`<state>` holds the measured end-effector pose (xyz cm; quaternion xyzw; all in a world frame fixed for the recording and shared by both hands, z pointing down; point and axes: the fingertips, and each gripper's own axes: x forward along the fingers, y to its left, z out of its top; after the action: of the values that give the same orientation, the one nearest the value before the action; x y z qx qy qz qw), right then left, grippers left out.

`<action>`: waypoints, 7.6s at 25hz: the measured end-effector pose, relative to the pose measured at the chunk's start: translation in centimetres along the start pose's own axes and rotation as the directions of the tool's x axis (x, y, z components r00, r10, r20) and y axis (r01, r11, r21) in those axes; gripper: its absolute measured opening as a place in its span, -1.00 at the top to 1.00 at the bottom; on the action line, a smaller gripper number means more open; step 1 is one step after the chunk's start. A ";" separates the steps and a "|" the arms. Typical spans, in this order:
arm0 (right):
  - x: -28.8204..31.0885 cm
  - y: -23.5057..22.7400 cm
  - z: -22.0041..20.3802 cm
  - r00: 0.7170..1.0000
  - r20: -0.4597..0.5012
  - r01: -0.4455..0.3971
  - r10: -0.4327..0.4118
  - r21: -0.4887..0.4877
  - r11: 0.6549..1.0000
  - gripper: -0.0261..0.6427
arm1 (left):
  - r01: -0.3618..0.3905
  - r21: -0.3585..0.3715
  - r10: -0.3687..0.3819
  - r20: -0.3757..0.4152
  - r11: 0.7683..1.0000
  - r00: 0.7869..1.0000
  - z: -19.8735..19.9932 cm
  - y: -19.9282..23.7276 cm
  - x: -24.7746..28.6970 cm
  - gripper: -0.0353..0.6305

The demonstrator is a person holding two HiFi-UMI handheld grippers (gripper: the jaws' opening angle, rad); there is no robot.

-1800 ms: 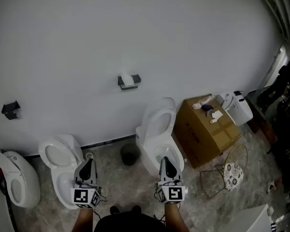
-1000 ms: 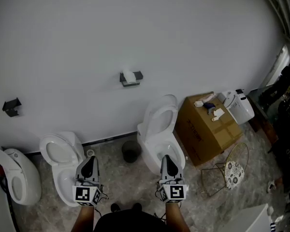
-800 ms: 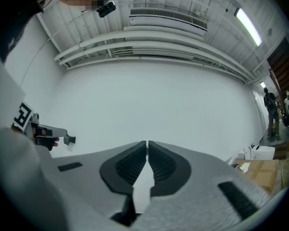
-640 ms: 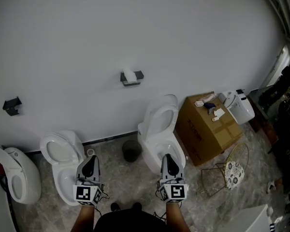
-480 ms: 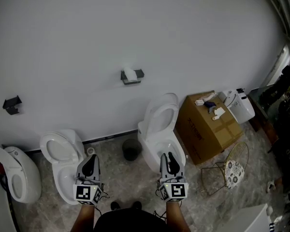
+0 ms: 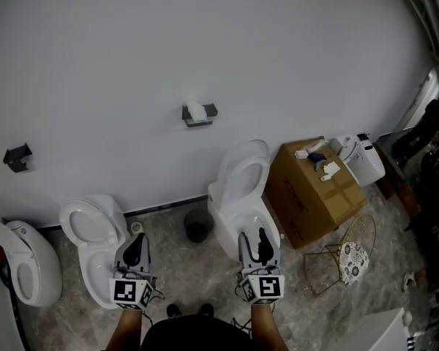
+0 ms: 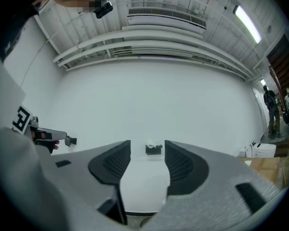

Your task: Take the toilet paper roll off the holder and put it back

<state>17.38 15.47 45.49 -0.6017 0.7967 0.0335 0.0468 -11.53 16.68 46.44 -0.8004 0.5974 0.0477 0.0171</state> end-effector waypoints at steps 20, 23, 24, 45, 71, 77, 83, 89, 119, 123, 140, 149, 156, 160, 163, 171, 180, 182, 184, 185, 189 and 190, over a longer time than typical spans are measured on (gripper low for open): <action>1.2 0.7 1.2 0.998 0.058 -0.015 0.015 -0.008 1.000 -0.72 | 0.006 -0.003 -0.006 0.001 1.000 1.000 0.1 0.5 0.7 0.88; 1.1 0.7 1.7 0.997 0.071 0.008 -0.007 -0.010 1.000 -0.82 | -0.001 -0.002 0.001 -0.001 1.000 1.000 0.6 0.6 0.5 0.88; 1.1 0.8 1.9 0.997 0.074 0.010 -0.009 -0.011 1.000 -0.82 | -0.001 -0.004 0.001 -0.003 1.000 1.000 0.8 0.6 0.5 0.88; 0.9 7.5 1.3 0.998 0.058 0.039 -0.037 -0.024 0.999 -0.82 | 0.054 0.014 -0.054 0.006 0.998 0.999 -0.4 6.0 -1.5 0.88; 14.4 2.9 -1.6 0.998 0.063 0.009 -0.010 0.005 1.000 -0.82 | 0.038 0.056 -0.039 0.001 0.998 0.999 -2.8 8.6 10.9 0.88; 20.4 -1.6 -2.8 0.998 0.066 -0.002 0.000 0.028 1.000 -0.82 | 0.017 0.064 -0.018 0.004 0.998 1.000 -2.9 8.6 18.0 0.88; 27.1 -5.0 -2.0 0.997 0.064 -0.045 0.044 0.021 0.999 -0.82 | -0.015 0.060 0.015 -0.003 0.998 1.000 -2.0 8.2 24.9 0.88; 31.9 -7.9 -2.1 0.993 0.070 -0.095 0.092 0.041 0.995 -0.81 | -0.068 0.066 0.069 -0.012 0.996 0.998 -1.0 7.4 29.5 0.88; 43.6 -8.6 -4.4 0.987 0.043 -0.157 0.156 0.024 0.987 -0.81 | -0.123 0.052 0.125 -0.043 0.991 0.991 -2.6 11.8 37.2 0.88; 45.4 -8.0 -4.6 0.985 0.033 -0.170 0.169 0.014 0.985 -0.81 | -0.117 0.046 0.120 -0.045 0.992 0.992 -3.1 12.5 37.7 0.88; 52.4 -6.1 -8.9 0.971 -0.048 -0.231 0.232 0.019 0.973 -0.81 | -0.128 0.029 0.129 -0.057 0.991 0.990 -4.1 14.2 38.9 0.88; 56.3 -5.0 -11.8 0.960 -0.100 -0.257 0.260 0.042 0.966 -0.81 | -0.145 0.026 0.146 -0.061 0.989 0.987 -4.7 14.8 39.1 0.88; 59.3 -4.0 -14.1 0.950 -0.148 -0.269 0.277 0.070 0.961 -0.81 | -0.152 0.017 0.153 -0.066 0.988 0.986 -4.9 15.2 39.5 0.88; 60.9 -3.6 -15.5 0.945 -0.181 -0.268 0.274 0.058 0.962 -0.81 | -0.157 0.016 0.158 -0.065 0.987 0.985 -5.0 15.5 39.6 0.88; 61.7 -3.6 -16.1 0.945 -0.196 -0.258 0.263 0.049 0.965 -0.81 | -0.163 0.016 0.163 -0.065 0.987 0.984 -5.0 15.8 39.5 0.88; 63.3 -3.2 -16.5 0.942 -0.214 -0.257 0.257 0.030 0.966 -0.81 | -0.172 0.020 0.173 -0.075 0.985 0.982 -5.4 16.1 39.5 0.88; 65.0 -2.7 -17.4 0.932 -0.257 -0.258 0.254 0.019 0.966 -0.79 | -0.173 0.017 0.174 -0.085 0.985 0.981 -5.8 16.2 39.6 0.88; 65.3 -2.5 -17.6 0.930 -0.265 -0.262 0.256 0.011 0.965 -0.78 | -0.176 0.017 0.177 -0.084 0.984 0.981 -5.8 16.4 39.7 0.88; 65.5 -2.3 -17.5 0.929 -0.267 -0.262 0.255 0.007 0.965 -0.71 | -0.176 0.017 0.176 -0.082 0.984 0.981 -5.8 16.5 39.8 0.88; 65.5 -2.2 -17.5 0.929 -0.269 -0.261 0.253 0.005 0.965 -0.67 | -0.176 0.016 0.176 -0.082 0.984 0.981 -5.7 16.5 39.9 0.88; 65.6 -2.0 -17.8 0.927 -0.284 -0.258 0.244 -0.010 0.966 -0.50 | -0.177 0.015 0.177 -0.083 0.984 0.981 -5.8 16.7 39.8 0.88; 65.6 -2.0 -17.9 0.926 -0.288 -0.257 0.243 -0.012 0.966 -0.45 | -0.177 0.015 0.178 -0.083 0.984 0.981 -5.8 16.8 39.8 0.88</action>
<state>0.86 -49.76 55.73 -0.4947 0.8641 -0.0277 -0.0878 -16.04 -26.59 48.87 -0.7452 0.6666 0.0130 -0.0095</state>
